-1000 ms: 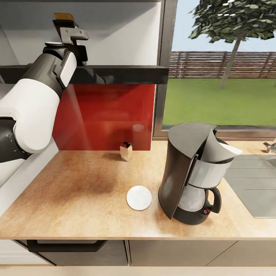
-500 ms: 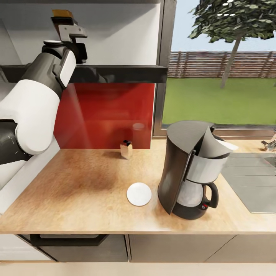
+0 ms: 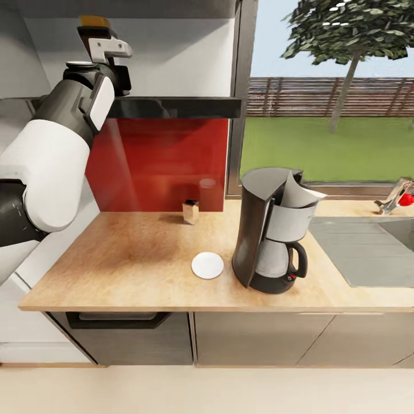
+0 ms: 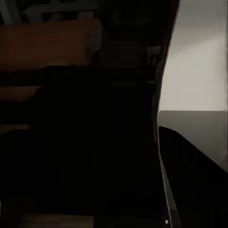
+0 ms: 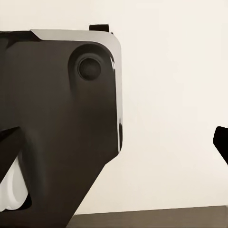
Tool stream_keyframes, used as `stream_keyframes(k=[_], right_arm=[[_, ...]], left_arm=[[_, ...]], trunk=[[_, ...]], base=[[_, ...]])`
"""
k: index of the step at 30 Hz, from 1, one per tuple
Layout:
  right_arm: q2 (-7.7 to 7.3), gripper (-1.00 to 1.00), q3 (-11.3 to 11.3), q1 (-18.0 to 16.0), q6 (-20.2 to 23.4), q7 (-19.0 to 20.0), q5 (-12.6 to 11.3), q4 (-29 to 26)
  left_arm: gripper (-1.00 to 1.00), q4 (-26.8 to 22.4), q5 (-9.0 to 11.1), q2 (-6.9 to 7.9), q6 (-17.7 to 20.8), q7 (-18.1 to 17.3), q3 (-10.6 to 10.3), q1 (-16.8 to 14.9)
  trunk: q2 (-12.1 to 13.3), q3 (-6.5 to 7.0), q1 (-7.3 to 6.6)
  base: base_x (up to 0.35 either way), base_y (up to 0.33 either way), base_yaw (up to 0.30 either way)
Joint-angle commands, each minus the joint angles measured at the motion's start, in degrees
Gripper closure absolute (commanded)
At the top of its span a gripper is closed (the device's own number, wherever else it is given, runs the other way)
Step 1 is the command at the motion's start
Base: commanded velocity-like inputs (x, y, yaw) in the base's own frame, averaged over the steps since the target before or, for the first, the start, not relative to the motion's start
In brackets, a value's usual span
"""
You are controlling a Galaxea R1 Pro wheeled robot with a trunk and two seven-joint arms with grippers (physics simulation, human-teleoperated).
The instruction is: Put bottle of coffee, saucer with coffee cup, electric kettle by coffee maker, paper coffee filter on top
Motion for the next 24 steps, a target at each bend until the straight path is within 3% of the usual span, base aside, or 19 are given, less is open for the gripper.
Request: stream_keyframes(k=[1, 13, 24], right_arm=[[-0.03, -1.0, 0.48, -0.03, 0.1, 0.19, -0.6, -0.05], [-0.03, -1.0, 0.48, -0.03, 0.09, 0.15, -0.6, -0.09], [-0.03, -1.0, 0.51, -0.03, 0.09, 0.13, -0.69, -0.13]], left_arm=[[1.0, -0.03, -0.65, -0.07, 0.29, -0.09, 0.31, -0.06], [1.0, 0.21, -0.58, -0.03, 0.29, -0.09, 0.3, -0.06], [1.0, 0.47, -0.62, 0.02, 0.29, -0.19, 0.37, 0.03]], trunk=[[-0.12, -0.12, 0.0], [-0.12, -0.12, 0.0], [-0.12, -0.12, 0.0]], base=[[-0.336, -0.065, 0.0], [-0.329, -0.053, 0.0], [-0.06, -0.001, 0.0]])
